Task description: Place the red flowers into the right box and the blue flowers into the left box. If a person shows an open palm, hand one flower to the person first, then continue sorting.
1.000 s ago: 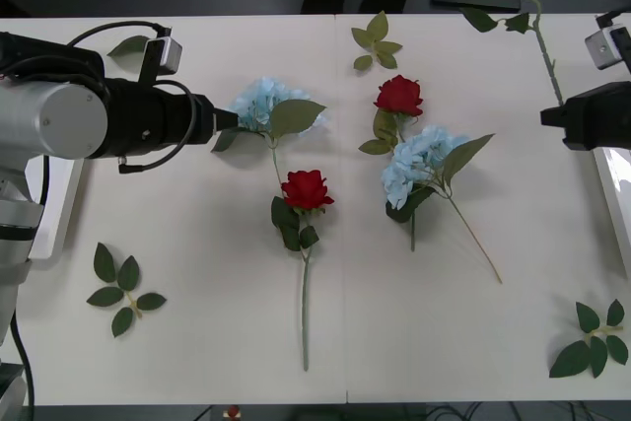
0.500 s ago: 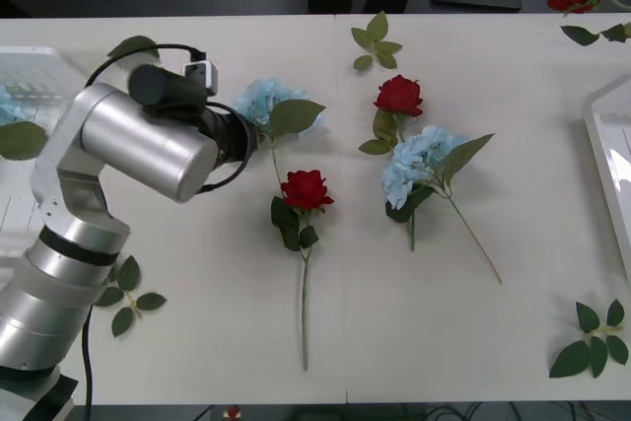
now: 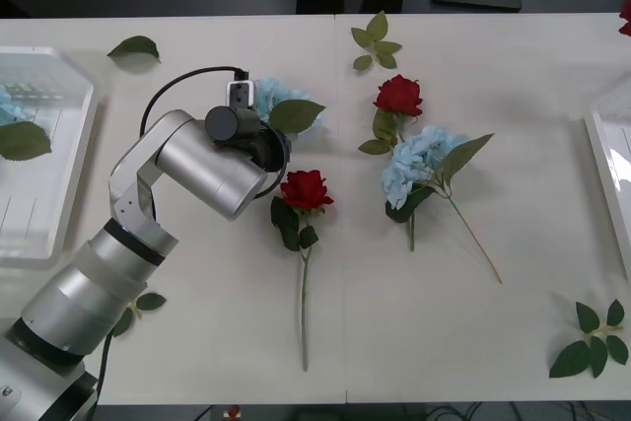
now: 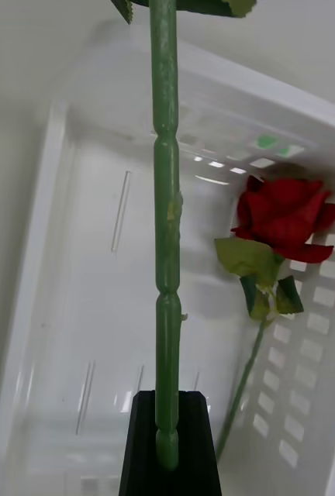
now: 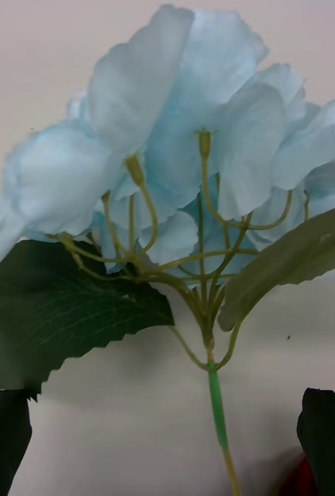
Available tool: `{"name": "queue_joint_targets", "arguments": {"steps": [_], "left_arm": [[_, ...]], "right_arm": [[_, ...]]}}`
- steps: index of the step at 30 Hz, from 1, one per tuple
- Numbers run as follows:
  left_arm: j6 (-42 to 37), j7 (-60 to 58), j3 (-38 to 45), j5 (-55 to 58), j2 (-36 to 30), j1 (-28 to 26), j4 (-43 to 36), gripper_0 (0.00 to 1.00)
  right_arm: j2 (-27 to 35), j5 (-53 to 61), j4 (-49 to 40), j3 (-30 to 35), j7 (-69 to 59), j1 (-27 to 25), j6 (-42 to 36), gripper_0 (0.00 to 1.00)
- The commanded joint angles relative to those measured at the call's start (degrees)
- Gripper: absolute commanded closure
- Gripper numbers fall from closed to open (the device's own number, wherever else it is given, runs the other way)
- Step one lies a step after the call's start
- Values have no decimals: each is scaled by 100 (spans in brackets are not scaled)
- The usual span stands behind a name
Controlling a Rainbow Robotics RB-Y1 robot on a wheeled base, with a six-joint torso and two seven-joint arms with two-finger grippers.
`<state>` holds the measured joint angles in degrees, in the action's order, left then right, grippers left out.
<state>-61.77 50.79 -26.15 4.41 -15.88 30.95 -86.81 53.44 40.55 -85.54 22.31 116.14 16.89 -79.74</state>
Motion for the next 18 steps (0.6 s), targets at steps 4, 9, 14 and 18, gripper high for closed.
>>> {"name": "queue_joint_targets", "arguments": {"steps": [4,9,14,18], "left_arm": [[376,71,-223,-195,252,588,709,0],[763,150,-355,-230,261,632,1122,0],[798,256,-505,-291,261,623,1289,0],[807,352,-540,-309,261,623,1377,29]], "right_arm": [[721,94,327,72,261,-335,160,100],[932,164,617,90,911,-616,679,100],[1011,173,732,98,1201,-1021,1180,100],[1037,-65,723,90,1289,-1302,1479,100]]}}
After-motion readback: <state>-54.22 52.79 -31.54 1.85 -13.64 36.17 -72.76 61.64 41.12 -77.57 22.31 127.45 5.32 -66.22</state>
